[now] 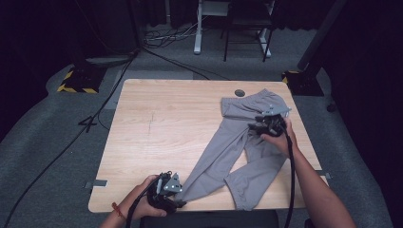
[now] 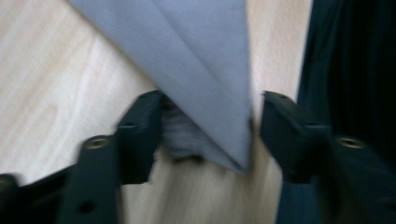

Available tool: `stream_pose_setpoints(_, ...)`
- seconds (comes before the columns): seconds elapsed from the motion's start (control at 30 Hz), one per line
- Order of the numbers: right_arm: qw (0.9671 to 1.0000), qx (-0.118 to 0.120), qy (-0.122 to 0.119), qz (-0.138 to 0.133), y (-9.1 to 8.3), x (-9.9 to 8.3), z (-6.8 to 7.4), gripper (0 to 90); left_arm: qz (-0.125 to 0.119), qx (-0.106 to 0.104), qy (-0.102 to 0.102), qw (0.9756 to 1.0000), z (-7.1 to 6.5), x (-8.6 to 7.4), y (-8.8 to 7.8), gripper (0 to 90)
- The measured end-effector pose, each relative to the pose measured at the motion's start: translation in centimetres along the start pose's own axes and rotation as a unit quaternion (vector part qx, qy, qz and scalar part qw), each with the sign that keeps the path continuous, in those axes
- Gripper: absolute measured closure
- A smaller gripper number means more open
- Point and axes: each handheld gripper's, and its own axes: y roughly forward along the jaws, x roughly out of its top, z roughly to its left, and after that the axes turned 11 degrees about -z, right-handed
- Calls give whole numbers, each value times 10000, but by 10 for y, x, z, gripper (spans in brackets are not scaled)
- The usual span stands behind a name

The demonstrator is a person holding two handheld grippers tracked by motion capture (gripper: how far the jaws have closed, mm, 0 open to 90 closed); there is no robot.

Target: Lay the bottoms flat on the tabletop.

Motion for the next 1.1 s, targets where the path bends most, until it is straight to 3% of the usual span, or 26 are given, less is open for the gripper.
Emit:
stream_pose_setpoints(0.03, 9989, 447, -172, 6, -3, 1, 18, 479, 0, -26, 31, 10000, 1, 2, 1, 519)
stream_pose_setpoints(0.1, 9930, 1048, -537, 44, -10, 1, 55, 476, -27, -29, 69, 10000, 1, 4, 2, 606)
stream_pose_setpoints(0.17, 9826, 1691, -762, 52, -16, -1, 89, 482, -71, -12, 153, 9999, 2, 6, 4, 676)
stream_pose_setpoints(0.23, 9697, 2235, -983, 115, -19, -3, 118, 483, -91, 43, 148, 9998, 2, 8, 6, 714)
stream_pose_setpoints(0.33, 9515, 2810, -1228, 234, -18, -9, 153, 489, -325, -36, 58, 9994, 6, 15, 6, 769)
stream_pose_setpoints(0.4, 9419, 3000, -1469, 366, -13, -13, 168, 503, -477, -142, -17, 9988, 10, 20, 5, 778)
stream_pose_setpoints(0.43, 9398, 3014, -1544, 451, -9, -14, 173, 521, -560, -143, -28, 9983, 12, 23, 5, 783)
stream_pose_setpoints(0.47, 9403, 2939, -1639, 509, -5, -15, 176, 568, -595, -80, -36, 9982, 15, 25, 5, 784)
stream_pose_setpoints(0.57, 9419, 2788, -1790, 559, 3, -13, 174, 825, -828, -9, -197, 9964, 24, 32, 2, 789)
stream_pose_setpoints(0.63, 9430, 2769, -1787, 468, 4, -7, 170, 875, -933, 112, -303, 9951, 33, 36, -1, 788)
stream_pose_setpoints(0.73, 9513, 2496, -1775, 348, 5, 5, 162, 892, -1118, 288, -579, 9916, 51, 43, -5, 778)
stream_pose_setpoints(0.87, 9670, 1940, -1618, 328, 21, 15, 141, 894, -1093, 662, -980, 9869, 77, 52, -1, 735)
stream_pose_setpoints(0.9, 9697, 1802, -1601, 386, 27, 17, 136, 894, -1061, 758, -1146, 9848, 85, 53, 2, 712)
stream_pose_setpoints(0.93, 9729, 1615, -1588, 472, 35, 17, 129, 894, -999, 852, -1179, 9843, 89, 54, 5, 696)
stream_pose_setpoints(1.03, 9816, 1347, -1195, 641, 53, 14, 114, 886, -839, 1057, -1367, 9814, 103, 56, 14, 523)
stream_pose_setpoints(1.1, 9848, 1096, -1127, 743, 63, 12, 107, 880, -785, 1238, -1394, 9793, 107, 56, 18, 406)
